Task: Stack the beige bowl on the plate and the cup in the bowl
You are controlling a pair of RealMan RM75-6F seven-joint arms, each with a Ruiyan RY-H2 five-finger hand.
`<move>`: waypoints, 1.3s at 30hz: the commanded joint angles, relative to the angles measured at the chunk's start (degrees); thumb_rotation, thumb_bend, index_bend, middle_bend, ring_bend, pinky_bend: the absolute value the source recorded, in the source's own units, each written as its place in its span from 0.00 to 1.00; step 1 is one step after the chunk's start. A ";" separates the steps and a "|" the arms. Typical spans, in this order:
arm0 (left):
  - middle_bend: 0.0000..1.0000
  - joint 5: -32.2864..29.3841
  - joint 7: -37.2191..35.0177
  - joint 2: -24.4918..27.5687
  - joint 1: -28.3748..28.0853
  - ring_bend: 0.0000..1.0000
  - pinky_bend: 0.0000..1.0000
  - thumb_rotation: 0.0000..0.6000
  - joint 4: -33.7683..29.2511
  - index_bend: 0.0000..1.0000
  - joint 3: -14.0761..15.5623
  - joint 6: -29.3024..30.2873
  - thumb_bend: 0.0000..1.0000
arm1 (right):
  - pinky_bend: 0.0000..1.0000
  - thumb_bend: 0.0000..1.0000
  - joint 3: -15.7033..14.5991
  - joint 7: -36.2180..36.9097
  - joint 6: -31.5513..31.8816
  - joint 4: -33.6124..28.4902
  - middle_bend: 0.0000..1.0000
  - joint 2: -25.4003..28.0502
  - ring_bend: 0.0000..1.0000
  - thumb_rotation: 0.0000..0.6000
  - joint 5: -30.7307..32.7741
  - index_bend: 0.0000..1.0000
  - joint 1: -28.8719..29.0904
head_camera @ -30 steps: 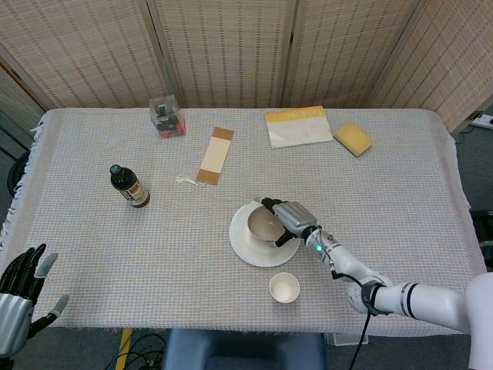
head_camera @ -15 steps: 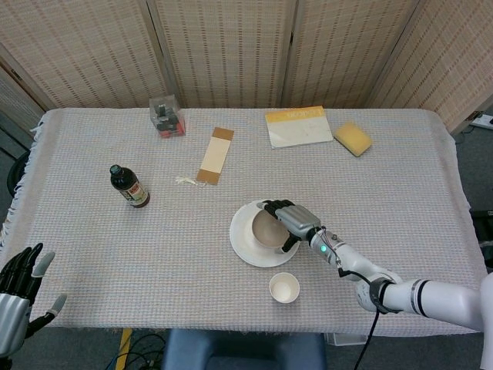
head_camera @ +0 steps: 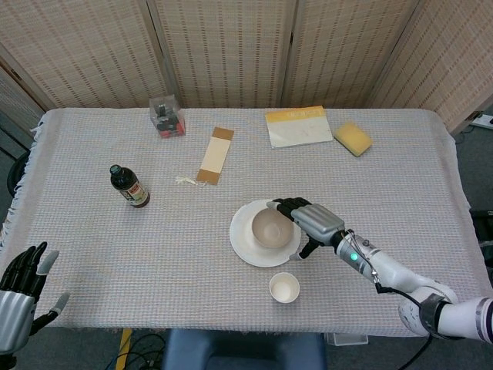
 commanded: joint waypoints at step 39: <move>0.00 1.62 1.39 -0.29 0.52 0.00 0.16 1.00 -0.22 0.04 0.29 1.08 0.31 | 0.00 0.13 -14.38 -21.37 4.54 -11.18 0.00 -0.58 0.00 1.00 -3.90 0.00 0.16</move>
